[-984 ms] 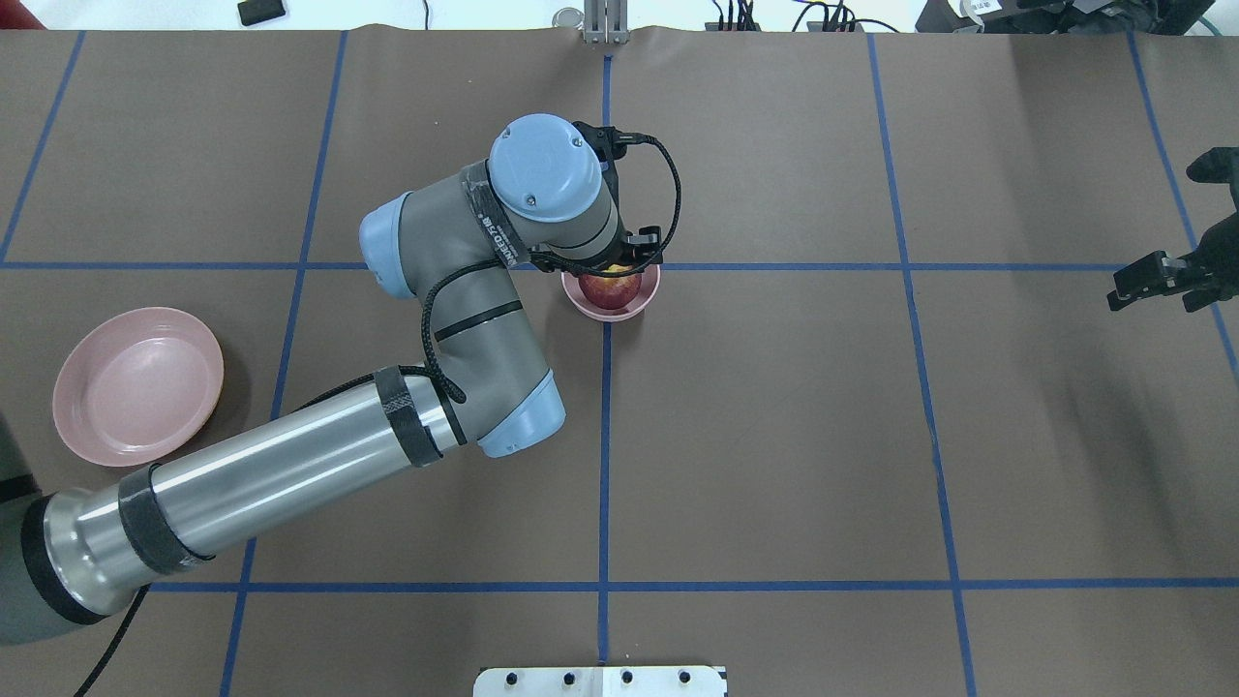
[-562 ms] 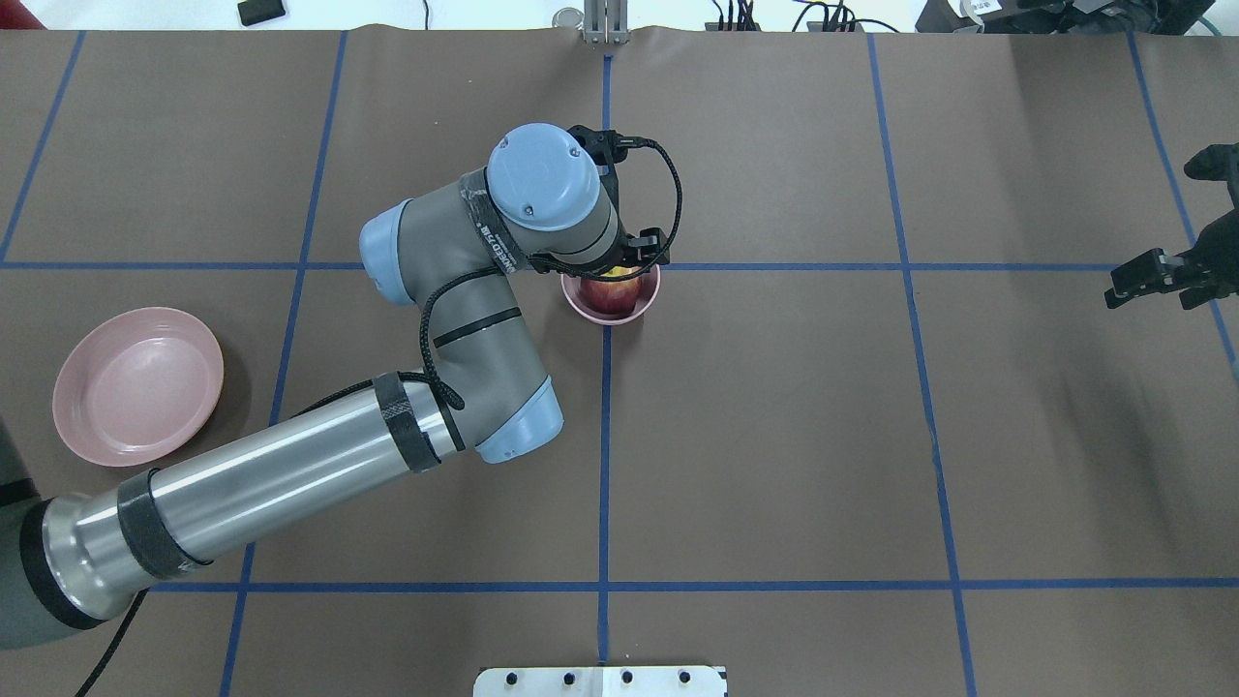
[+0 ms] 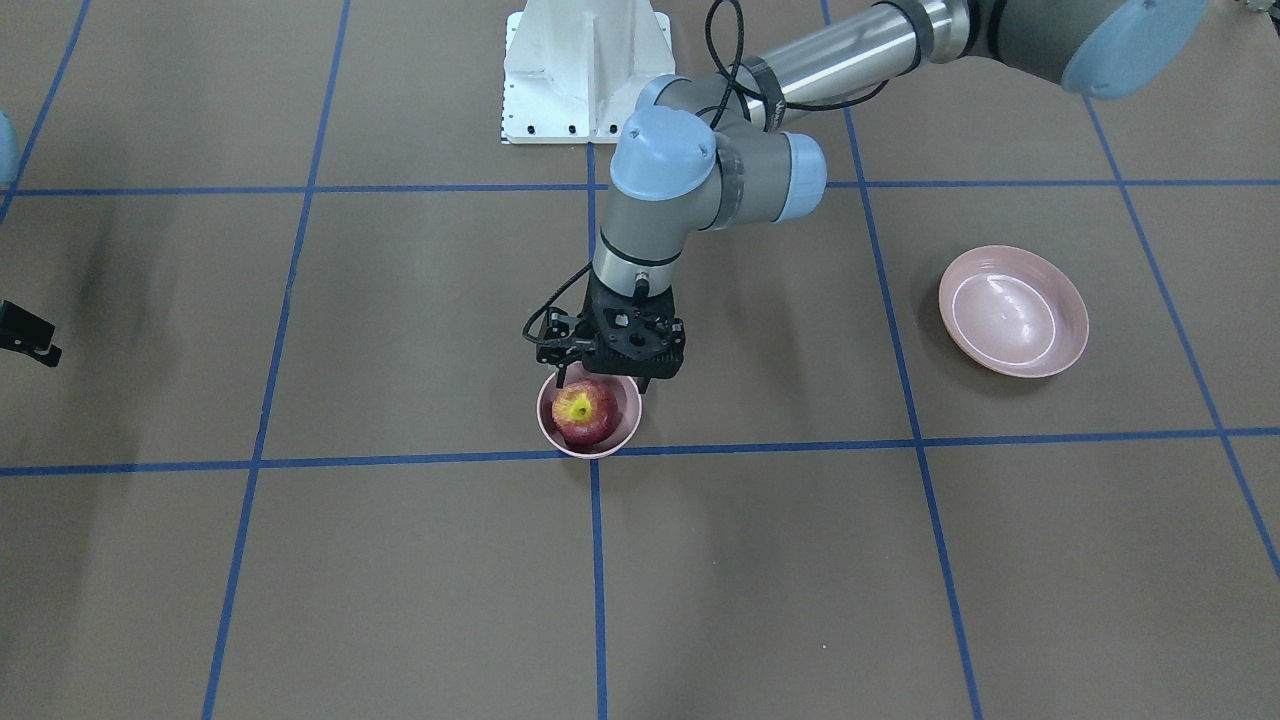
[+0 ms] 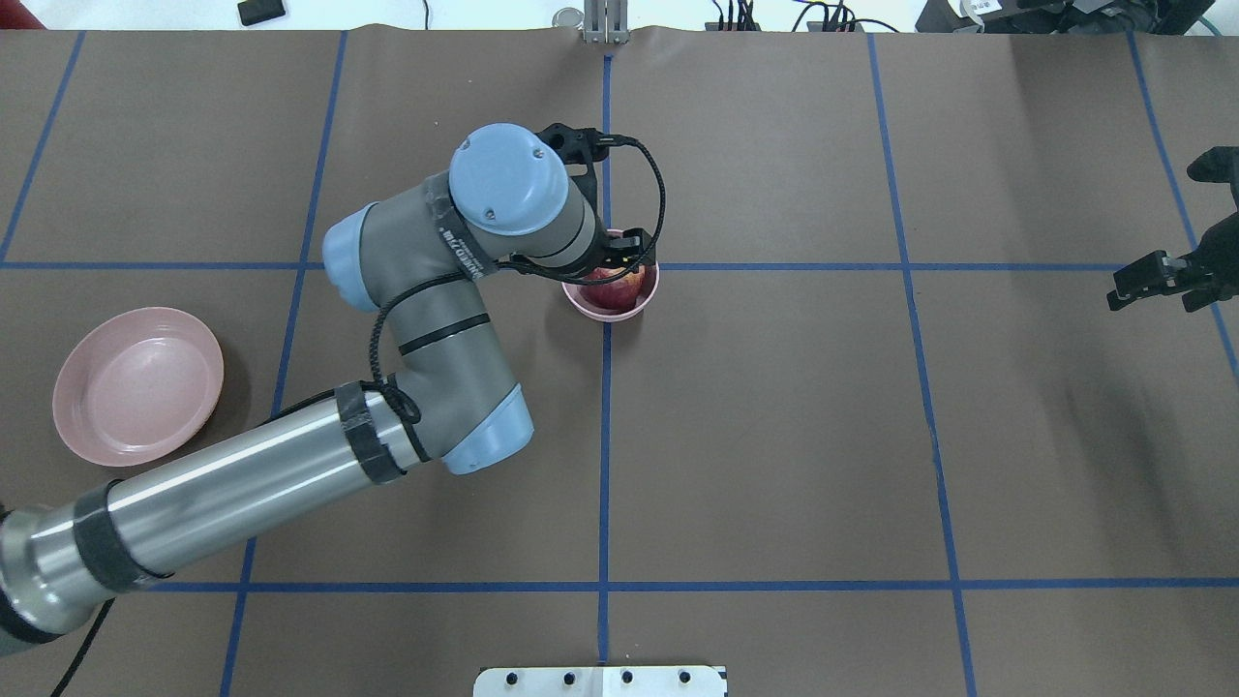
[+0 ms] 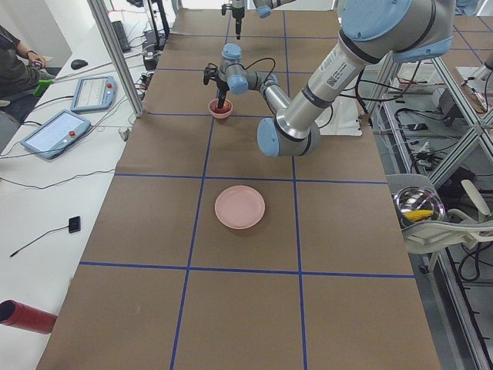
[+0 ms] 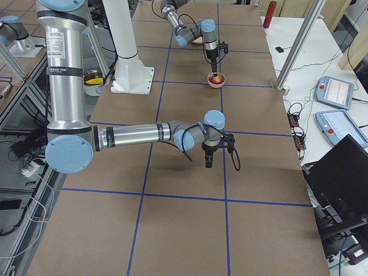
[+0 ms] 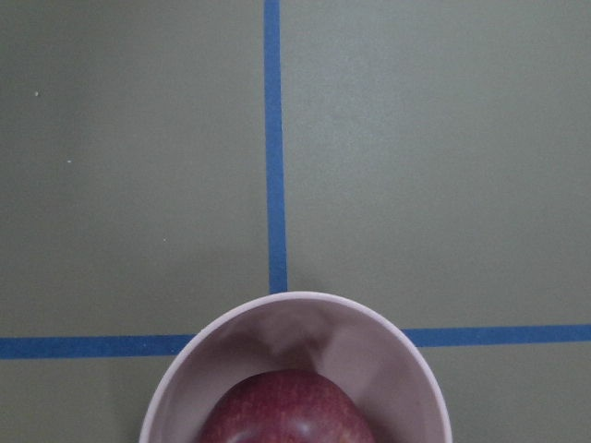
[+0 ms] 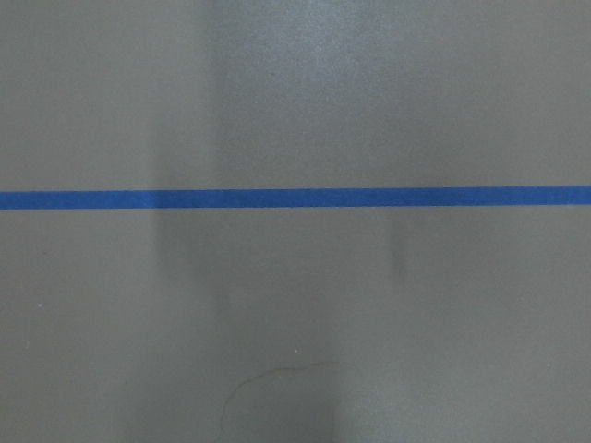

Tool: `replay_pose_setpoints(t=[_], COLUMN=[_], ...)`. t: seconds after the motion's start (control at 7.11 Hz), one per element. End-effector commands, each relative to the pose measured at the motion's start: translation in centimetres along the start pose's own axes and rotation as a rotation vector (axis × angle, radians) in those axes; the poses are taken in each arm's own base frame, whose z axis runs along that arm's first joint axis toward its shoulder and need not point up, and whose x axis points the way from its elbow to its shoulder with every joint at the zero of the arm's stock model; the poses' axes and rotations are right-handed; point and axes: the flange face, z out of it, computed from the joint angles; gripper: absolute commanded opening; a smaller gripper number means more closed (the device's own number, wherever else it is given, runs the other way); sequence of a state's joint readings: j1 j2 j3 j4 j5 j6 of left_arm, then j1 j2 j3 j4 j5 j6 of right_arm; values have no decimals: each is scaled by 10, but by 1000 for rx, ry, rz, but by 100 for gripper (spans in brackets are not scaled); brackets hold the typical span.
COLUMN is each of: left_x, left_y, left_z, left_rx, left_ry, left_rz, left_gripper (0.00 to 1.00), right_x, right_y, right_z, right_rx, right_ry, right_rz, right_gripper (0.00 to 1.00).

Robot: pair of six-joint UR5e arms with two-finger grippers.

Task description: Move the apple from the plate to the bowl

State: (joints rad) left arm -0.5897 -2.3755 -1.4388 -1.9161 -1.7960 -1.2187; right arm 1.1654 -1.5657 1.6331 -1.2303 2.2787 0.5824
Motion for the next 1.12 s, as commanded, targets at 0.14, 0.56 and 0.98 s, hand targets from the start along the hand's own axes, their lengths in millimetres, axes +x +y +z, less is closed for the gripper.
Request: replay_pose_setpoints(t=[0.14,0.56,0.98], left_x=[-170,-416,-602], left_y=[30,8,-11], left_z=[-99,-180,-231], left_rx=[-66,-186,-258], left_ry=[-101,-185,-93], left_rz=[198,397,441], left_gripper=[98,98,98], right_x=[17,49,75], right_y=[-3,3,15], right_z=[-22,-37,-47], right_rx=[41,66,81], right_ry=[-6,6,19], right_rz=[14,-8,-26], right_gripper=[100,100,100])
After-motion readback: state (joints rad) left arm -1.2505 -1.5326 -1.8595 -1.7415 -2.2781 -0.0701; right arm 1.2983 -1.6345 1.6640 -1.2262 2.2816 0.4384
